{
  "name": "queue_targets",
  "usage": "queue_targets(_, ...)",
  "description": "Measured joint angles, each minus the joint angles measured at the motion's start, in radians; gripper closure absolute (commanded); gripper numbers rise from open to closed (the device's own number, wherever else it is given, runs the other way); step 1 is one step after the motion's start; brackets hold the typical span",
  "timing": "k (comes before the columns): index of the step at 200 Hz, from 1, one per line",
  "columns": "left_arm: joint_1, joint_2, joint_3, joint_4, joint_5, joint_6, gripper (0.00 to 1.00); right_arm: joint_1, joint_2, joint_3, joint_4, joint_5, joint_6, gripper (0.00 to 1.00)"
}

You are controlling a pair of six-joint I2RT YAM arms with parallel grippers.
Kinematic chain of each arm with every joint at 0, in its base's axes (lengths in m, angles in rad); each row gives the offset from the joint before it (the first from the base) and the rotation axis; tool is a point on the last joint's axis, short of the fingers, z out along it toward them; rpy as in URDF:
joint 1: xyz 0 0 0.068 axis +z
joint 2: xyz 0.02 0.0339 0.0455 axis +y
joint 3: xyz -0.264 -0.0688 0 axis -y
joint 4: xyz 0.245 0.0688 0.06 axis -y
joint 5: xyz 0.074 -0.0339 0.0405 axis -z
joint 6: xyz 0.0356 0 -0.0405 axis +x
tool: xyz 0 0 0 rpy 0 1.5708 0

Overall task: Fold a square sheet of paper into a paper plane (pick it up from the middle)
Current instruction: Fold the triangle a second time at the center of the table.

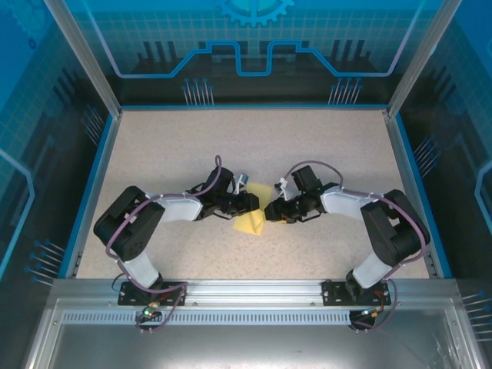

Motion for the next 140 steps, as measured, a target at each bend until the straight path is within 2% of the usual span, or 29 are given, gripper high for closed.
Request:
queue_targets(29,0.0,0.0,-0.006,0.001,-0.004,0.0,0.74,0.008,0.032,0.006,0.038,-0.009,0.018,0.57)
queue_targets(46,0.0,0.0,-0.007,0.0,-0.007,0.0,0.74,0.008,0.042,0.011,0.058,-0.014,0.027,0.61)
queue_targets(67,0.0,0.0,-0.007,0.0,-0.007,0.0,0.74,0.008,0.056,0.019,0.073,-0.018,0.034,0.73)
queue_targets(97,0.0,0.0,-0.007,0.001,-0.007,0.0,0.74,0.008,0.067,0.023,0.074,-0.017,0.04,0.79)
queue_targets(121,0.0,0.0,-0.007,0.001,-0.007,0.0,0.74,0.008,0.068,0.023,0.074,-0.017,0.033,0.93)
queue_targets(140,0.0,0.0,-0.007,0.0,-0.007,0.0,0.74,0.008,0.07,0.031,0.068,-0.015,0.029,1.0)
